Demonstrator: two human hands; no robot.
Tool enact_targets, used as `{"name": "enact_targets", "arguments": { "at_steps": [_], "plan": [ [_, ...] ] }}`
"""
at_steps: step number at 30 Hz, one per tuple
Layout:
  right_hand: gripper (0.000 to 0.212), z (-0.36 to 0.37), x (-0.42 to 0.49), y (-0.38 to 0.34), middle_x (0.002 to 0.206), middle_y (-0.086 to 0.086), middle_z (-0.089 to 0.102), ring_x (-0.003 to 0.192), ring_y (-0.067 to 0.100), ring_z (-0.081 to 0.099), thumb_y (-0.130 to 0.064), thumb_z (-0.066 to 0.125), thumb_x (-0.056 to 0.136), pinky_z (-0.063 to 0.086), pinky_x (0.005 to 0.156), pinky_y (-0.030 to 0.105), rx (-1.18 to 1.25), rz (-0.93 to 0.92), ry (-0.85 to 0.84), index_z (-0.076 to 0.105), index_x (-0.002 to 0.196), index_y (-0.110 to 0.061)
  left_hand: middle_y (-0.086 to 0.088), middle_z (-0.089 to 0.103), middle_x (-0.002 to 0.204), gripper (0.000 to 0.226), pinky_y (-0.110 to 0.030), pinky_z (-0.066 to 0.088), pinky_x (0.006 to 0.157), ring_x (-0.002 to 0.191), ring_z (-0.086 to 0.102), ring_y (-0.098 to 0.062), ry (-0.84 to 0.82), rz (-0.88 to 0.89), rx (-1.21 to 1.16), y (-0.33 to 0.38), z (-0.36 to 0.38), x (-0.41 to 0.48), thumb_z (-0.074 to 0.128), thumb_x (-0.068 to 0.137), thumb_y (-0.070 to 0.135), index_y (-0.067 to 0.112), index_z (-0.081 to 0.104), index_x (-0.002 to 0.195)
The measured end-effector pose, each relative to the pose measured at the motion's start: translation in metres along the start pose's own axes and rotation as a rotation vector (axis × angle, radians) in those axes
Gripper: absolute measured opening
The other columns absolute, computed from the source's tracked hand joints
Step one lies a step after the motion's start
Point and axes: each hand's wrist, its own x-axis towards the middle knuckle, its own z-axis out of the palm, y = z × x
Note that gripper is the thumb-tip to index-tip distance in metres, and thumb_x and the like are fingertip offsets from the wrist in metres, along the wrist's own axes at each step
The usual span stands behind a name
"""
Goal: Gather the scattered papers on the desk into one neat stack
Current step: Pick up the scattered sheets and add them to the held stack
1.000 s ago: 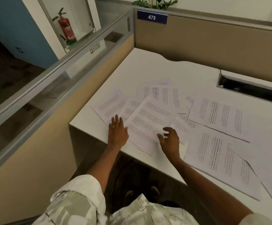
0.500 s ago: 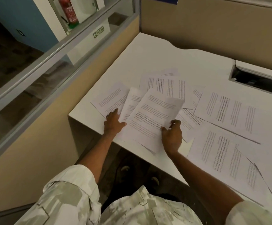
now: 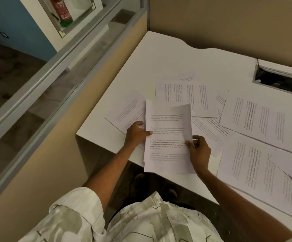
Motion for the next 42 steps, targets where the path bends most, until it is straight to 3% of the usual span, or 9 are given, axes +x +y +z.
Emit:
{"name": "enact_targets", "arguments": {
  "at_steps": [3, 8, 12, 16, 21, 25, 30, 35, 42],
  "plan": [
    [0.035, 0.003, -0.002, -0.002, 0.114, -0.003, 0.066, 0.089, 0.013, 0.064, -0.027, 0.075, 0.096, 0.053, 0.081, 0.022, 0.013, -0.011, 0.026, 0.060, 0.123, -0.011, -0.009, 0.076, 0.116, 0.036, -0.044, 0.060, 0.090, 0.104, 0.073, -0.027, -0.042, 0.168, 0.110, -0.001, 0.003, -0.004, 0.073, 0.095, 0.021, 0.012, 0.069, 0.130],
    [0.057, -0.005, -0.002, -0.008, 0.134, 0.005, 0.063, 0.109, 0.018, 0.062, -0.033, 0.082, 0.089, 0.051, 0.088, 0.025, 0.056, -0.031, 0.096, 0.056, 0.136, -0.013, -0.014, 0.074, 0.116, 0.032, -0.044, 0.060, 0.090, 0.104, 0.072, -0.029, -0.079, 0.263, -0.002, -0.002, -0.002, -0.015, 0.064, 0.102, 0.023, 0.003, 0.068, 0.127],
    [0.073, -0.011, 0.001, -0.029, 0.145, -0.005, 0.057, 0.124, 0.014, 0.059, -0.034, 0.081, 0.090, 0.052, 0.099, 0.031, 0.238, -0.025, -0.026, 0.042, 0.150, -0.020, -0.009, 0.078, 0.103, 0.021, -0.037, 0.060, 0.076, 0.090, 0.075, -0.023, -0.094, 0.268, -0.192, -0.001, -0.012, -0.022, 0.063, 0.103, 0.021, 0.005, 0.072, 0.113],
    [0.041, -0.011, 0.005, -0.058, 0.131, -0.002, 0.072, 0.118, 0.019, 0.071, -0.021, 0.071, 0.098, 0.058, 0.102, 0.044, 0.391, -0.119, -0.131, 0.061, 0.136, -0.011, -0.007, 0.077, 0.102, 0.022, -0.041, 0.061, 0.076, 0.092, 0.074, -0.026, -0.033, 0.325, -0.293, 0.015, -0.027, -0.018, 0.061, 0.104, 0.026, 0.008, 0.069, 0.112],
    [0.025, -0.007, 0.001, -0.104, 0.130, 0.002, 0.072, 0.115, 0.022, 0.071, -0.014, 0.060, 0.106, 0.062, 0.093, 0.035, 0.562, -0.320, -0.078, 0.062, 0.130, -0.007, 0.003, 0.073, 0.102, 0.006, -0.031, 0.059, 0.080, 0.095, 0.071, -0.013, -0.027, 0.519, -0.354, 0.049, -0.049, -0.009, 0.056, 0.106, 0.032, 0.028, 0.061, 0.106],
    [0.024, 0.002, -0.006, -0.107, 0.125, 0.002, 0.073, 0.111, 0.022, 0.071, -0.013, 0.060, 0.106, 0.063, 0.092, 0.040, 0.517, -0.340, -0.105, 0.062, 0.128, -0.004, 0.014, 0.066, 0.121, 0.033, -0.022, 0.059, 0.084, 0.112, 0.067, -0.005, -0.082, 0.545, -0.343, 0.046, -0.060, -0.012, 0.058, 0.103, 0.038, 0.043, 0.047, 0.133],
    [0.041, 0.002, -0.020, -0.095, 0.125, 0.002, 0.071, 0.115, 0.024, 0.070, -0.009, 0.070, 0.098, 0.063, 0.093, 0.043, 0.459, -0.286, -0.161, 0.058, 0.138, -0.009, 0.037, 0.060, 0.117, 0.048, -0.022, 0.059, 0.086, 0.115, 0.061, 0.006, -0.123, 0.527, -0.268, 0.040, -0.053, -0.027, 0.061, 0.103, 0.027, 0.056, 0.039, 0.133],
    [0.042, 0.007, -0.028, -0.097, 0.125, 0.005, 0.071, 0.114, 0.023, 0.070, -0.004, 0.068, 0.098, 0.063, 0.092, 0.046, 0.436, -0.263, -0.208, 0.058, 0.138, -0.007, 0.023, 0.060, 0.124, 0.050, -0.020, 0.058, 0.084, 0.117, 0.061, 0.003, -0.120, 0.531, -0.313, 0.035, -0.050, -0.032, 0.062, 0.102, 0.027, 0.038, 0.039, 0.144],
    [0.046, -0.001, -0.035, -0.097, 0.124, -0.004, 0.072, 0.115, 0.024, 0.070, -0.015, 0.075, 0.094, 0.063, 0.092, 0.042, 0.454, -0.313, -0.288, 0.063, 0.133, -0.037, 0.004, 0.066, 0.125, 0.056, -0.031, 0.061, 0.087, 0.120, 0.064, -0.016, -0.065, 0.523, -0.432, 0.022, -0.049, -0.046, 0.070, 0.095, 0.033, 0.018, 0.048, 0.144]
  ]
}}
